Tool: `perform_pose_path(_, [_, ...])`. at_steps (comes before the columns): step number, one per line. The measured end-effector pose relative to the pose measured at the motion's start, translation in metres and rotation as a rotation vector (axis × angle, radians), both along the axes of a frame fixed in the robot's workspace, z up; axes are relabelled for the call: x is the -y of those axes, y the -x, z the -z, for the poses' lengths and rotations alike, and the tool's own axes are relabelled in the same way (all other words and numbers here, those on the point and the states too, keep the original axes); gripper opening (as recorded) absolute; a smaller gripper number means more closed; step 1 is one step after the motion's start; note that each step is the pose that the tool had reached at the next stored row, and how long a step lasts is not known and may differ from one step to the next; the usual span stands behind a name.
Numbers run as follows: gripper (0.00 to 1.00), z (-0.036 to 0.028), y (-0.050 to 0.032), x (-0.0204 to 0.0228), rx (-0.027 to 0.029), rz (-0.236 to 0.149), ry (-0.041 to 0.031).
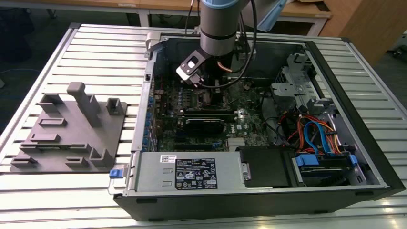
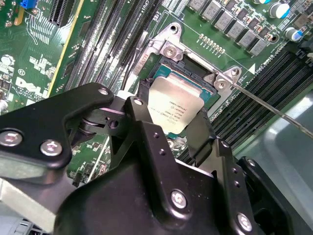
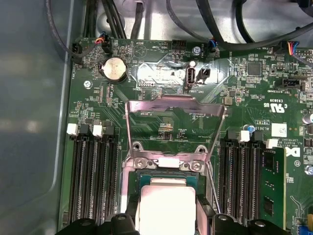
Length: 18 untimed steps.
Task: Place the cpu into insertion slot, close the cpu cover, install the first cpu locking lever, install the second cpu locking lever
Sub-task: 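Place the cpu into insertion slot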
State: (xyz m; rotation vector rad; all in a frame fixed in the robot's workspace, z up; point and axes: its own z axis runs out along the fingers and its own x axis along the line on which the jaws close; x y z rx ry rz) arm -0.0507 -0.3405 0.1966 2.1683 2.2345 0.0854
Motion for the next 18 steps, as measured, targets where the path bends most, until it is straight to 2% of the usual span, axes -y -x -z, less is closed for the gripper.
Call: perform_pose_path(18, [0.54, 0.004, 0.0001, 0.0, 0.0, 0.012, -0.0005])
